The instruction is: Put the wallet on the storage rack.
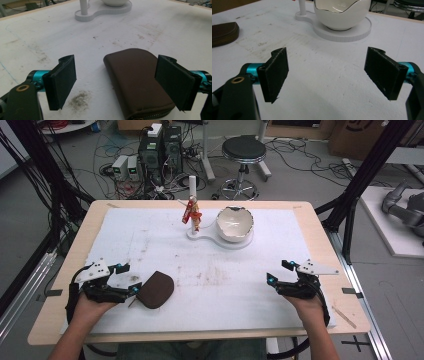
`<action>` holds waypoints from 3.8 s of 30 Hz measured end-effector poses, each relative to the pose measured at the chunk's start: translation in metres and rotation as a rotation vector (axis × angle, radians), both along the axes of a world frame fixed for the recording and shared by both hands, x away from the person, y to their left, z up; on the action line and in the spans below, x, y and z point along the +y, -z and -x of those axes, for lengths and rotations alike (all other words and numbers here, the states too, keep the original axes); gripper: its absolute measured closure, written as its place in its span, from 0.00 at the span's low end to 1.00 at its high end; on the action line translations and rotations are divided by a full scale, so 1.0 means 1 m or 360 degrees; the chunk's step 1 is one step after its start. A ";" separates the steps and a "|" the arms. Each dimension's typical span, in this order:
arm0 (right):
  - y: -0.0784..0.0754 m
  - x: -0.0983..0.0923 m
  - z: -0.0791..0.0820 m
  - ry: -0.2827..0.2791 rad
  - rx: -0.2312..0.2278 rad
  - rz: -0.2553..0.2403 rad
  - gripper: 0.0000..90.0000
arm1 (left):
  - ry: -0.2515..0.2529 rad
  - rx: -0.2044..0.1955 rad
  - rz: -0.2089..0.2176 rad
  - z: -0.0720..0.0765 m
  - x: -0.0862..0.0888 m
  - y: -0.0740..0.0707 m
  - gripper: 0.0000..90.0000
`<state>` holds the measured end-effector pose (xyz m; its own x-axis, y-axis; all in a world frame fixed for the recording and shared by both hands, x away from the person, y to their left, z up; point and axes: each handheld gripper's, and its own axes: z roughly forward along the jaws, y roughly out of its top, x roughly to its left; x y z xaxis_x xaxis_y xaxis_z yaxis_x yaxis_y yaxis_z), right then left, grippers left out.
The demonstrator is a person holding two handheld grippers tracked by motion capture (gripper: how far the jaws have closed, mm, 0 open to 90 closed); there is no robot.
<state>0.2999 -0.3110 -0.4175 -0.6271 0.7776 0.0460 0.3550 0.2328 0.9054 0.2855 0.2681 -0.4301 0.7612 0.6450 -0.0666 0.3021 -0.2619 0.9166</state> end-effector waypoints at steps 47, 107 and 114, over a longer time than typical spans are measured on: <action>0.006 0.005 -0.007 -0.0032 0.0048 0.0040 0.22 | 0.0243 0.0188 -0.0459 0.024 0.007 0.025 0.84; 0.008 0.003 -0.010 -0.0031 0.0060 0.0025 0.22 | 0.0456 0.0052 0.0322 -0.015 -0.020 -0.035 0.98; 0.008 0.002 -0.011 -0.0037 0.0052 0.0015 0.22 | 0.0459 0.0031 0.0397 -0.032 -0.040 -0.049 0.98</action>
<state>0.3109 -0.3092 -0.4253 -0.6432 0.7634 0.0599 0.3790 0.2495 0.8911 0.3177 0.2280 -0.3809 0.9062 0.3668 -0.2105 0.2663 -0.1083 0.9578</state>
